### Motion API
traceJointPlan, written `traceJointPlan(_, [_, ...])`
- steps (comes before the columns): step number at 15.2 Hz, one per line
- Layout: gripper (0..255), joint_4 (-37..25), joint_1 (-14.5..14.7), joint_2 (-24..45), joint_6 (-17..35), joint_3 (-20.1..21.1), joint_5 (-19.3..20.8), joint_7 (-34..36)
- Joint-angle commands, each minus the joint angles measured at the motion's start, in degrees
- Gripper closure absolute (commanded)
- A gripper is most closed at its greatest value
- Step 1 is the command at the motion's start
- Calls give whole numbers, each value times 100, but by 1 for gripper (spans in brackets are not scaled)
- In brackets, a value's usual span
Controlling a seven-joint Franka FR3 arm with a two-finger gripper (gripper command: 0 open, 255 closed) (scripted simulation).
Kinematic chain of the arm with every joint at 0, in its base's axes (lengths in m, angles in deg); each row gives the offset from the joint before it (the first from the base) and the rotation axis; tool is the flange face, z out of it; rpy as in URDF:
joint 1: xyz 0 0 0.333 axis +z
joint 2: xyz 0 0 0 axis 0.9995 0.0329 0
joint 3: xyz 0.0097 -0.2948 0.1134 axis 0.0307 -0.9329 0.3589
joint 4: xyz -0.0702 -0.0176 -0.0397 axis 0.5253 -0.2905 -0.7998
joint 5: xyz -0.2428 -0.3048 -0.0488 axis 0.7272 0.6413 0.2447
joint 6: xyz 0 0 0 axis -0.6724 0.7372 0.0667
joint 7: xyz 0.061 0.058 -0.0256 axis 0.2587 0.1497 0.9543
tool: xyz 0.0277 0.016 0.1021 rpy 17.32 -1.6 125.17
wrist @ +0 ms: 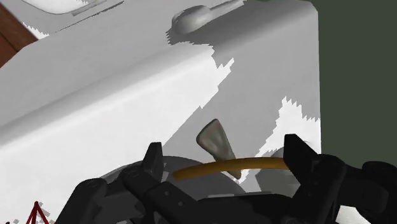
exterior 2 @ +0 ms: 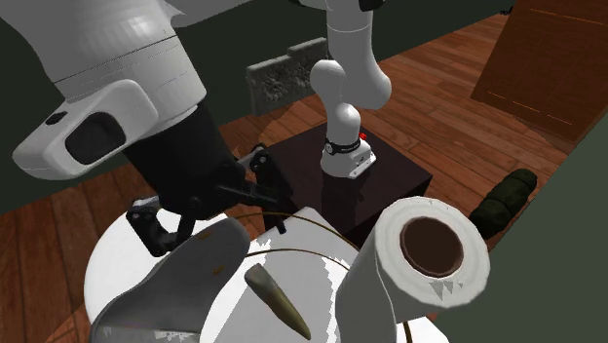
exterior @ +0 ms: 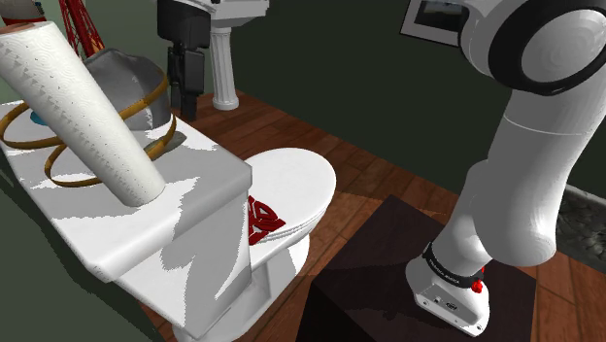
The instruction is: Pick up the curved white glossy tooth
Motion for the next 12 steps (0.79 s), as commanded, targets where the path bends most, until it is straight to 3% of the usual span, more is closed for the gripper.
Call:
traceJointPlan(1, [0, -121, 44, 120, 19, 50, -21, -79])
traceJointPlan(9, [0, 514, 48, 21, 526, 48, -53, -256])
traceJointPlan(10, [255, 502, 44, 29, 520, 45, -53, -260])
traceJointPlan(12, [255, 512, 43, 27, 528, 45, -54, -265])
